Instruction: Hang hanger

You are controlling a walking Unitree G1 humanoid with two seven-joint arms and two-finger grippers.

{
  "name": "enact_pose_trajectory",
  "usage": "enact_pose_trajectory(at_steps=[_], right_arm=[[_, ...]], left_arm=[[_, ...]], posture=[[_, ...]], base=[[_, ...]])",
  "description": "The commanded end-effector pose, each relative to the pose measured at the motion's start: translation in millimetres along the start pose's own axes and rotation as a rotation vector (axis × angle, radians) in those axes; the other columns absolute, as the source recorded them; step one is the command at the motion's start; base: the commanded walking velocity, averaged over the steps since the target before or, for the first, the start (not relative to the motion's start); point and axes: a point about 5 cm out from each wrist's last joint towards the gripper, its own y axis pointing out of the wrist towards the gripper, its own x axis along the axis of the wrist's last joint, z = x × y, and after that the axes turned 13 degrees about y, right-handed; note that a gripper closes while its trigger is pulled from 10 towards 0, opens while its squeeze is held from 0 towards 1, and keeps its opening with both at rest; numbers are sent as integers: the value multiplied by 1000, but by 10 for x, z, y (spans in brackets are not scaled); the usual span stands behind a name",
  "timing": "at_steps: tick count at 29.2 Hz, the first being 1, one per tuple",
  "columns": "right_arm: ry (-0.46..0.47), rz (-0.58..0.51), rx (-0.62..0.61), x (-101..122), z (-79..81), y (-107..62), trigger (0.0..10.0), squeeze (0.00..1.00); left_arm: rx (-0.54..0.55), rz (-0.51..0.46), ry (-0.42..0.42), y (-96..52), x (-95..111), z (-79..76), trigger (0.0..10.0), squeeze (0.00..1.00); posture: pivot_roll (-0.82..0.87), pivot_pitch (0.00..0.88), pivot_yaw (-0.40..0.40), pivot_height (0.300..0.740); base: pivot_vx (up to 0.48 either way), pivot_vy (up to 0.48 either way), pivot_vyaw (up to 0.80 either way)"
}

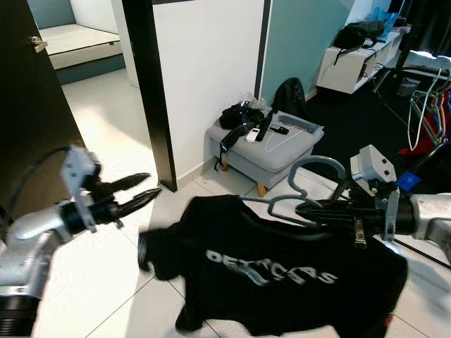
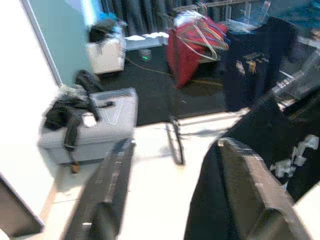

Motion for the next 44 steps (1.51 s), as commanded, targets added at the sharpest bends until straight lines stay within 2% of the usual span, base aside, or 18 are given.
enact_pose_trajectory(at_steps=[1,2,5,7,8,10,11,13,14,16,17,23,27,29,32,42,43,44], right_arm=[[-38,-11,-17,63,-15,-48,10000,0],[-43,-15,-27,83,-34,-72,10000,0],[-47,-20,-26,104,-35,-80,10000,0],[-49,-18,1,119,-6,-65,10000,0],[-52,-14,65,134,74,-21,10000,0],[-52,-14,65,134,74,-21,10000,0],[-57,-14,126,157,150,25,10000,0],[-57,-14,126,157,150,25,10000,0],[-64,-12,173,177,207,63,10000,0],[-64,-12,173,177,207,63,10000,0],[-70,-14,196,194,239,94,10000,0],[-85,-21,211,203,254,165,10000,0],[-87,-25,229,183,276,247,10000,0],[-91,-36,241,200,288,292,10000,0],[-100,-39,240,219,288,319,10000,0],[-116,-40,231,266,277,297,10000,0],[-119,-39,228,270,277,292,10000,0],[-122,-39,226,272,275,287,10000,0]], left_arm=[[-28,16,-2,-52,7,-6,10000,1000],[-27,56,26,-128,23,48,10000,1000],[-21,83,62,-142,30,80,10000,1000],[-18,68,87,-93,71,85,10000,1000],[-63,9,77,51,145,-6,10000,1000],[-63,9,77,51,145,-6,10000,1000],[-152,-51,40,202,217,-155,10000,0],[-152,-51,40,202,217,-155,10000,0],[-235,-93,6,328,255,-297,10000,0],[-235,-93,6,328,255,-297,10000,0],[-275,-99,-7,417,228,-378,10000,0],[-370,-79,-1,501,205,-451,10000,0],[-409,-12,70,558,156,-489,10000,0],[-388,3,121,675,146,-525,10000,0],[-419,4,126,732,164,-596,10000,0],[-516,44,119,770,145,-713,10000,0],[-533,44,110,772,143,-734,3725,0],[-543,57,109,773,125,-748,0,0]], posture=[[-21,23,-5,740],[-19,26,-3,740],[-16,26,-5,740],[-18,26,-5,740],[-20,25,-5,740],[-20,25,-5,740],[-22,24,-5,740],[-22,24,-5,740],[-24,21,-2,740],[-24,21,-2,740],[-29,16,4,740],[-23,12,10,740],[-19,9,12,740],[-9,2,16,740],[-13,1,18,740],[-16,0,23,740],[-16,0,23,740],[-20,0,25,740]], base=[[0,0,0],[0,0,0],[0,0,0],[0,0,0],[0,0,0],[0,0,0],[0,0,0],[0,0,0],[0,0,0],[0,0,0],[0,0,0],[0,0,0],[0,0,0],[0,0,0],[0,0,0],[0,0,0],[0,0,0],[0,0,0]])
